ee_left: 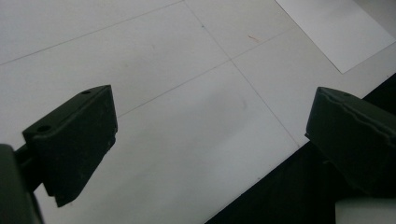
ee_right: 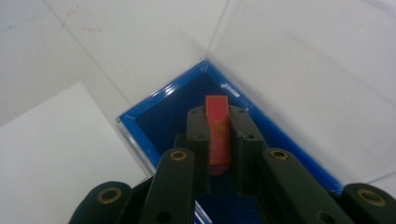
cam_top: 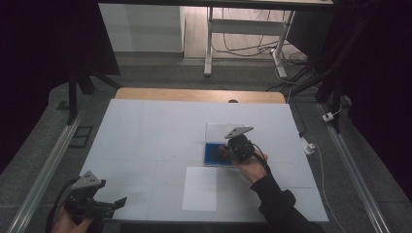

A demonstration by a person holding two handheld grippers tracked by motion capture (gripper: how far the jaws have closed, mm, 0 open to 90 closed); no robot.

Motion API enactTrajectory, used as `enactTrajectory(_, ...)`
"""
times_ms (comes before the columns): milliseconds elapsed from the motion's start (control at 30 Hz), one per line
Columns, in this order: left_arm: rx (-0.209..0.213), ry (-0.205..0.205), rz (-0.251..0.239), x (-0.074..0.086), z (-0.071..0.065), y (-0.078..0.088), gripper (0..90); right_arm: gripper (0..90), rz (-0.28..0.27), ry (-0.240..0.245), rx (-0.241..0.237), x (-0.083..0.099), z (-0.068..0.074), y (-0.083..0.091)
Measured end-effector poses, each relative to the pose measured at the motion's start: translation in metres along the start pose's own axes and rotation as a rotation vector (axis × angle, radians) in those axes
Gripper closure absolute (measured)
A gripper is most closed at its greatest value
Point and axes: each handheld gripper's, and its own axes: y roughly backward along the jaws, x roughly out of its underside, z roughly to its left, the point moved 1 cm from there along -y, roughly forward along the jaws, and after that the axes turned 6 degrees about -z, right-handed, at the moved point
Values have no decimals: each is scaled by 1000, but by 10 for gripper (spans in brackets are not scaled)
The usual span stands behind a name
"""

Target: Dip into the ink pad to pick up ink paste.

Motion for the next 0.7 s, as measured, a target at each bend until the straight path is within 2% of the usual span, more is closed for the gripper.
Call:
enactTrajectory(67,0,0,-1,0,0,0,24,798,-22,-7,18,-3,-3,6)
enactTrajectory(267,3,1,-3,0,0,0,24,797,-13,-31,43,0,-10,9)
enactTrajectory(600,5,2,-4,0,0,1,23,797,8,-50,47,7,-16,3)
enactTrajectory(700,5,0,-4,0,0,1,23,797,20,-58,34,9,-17,0)
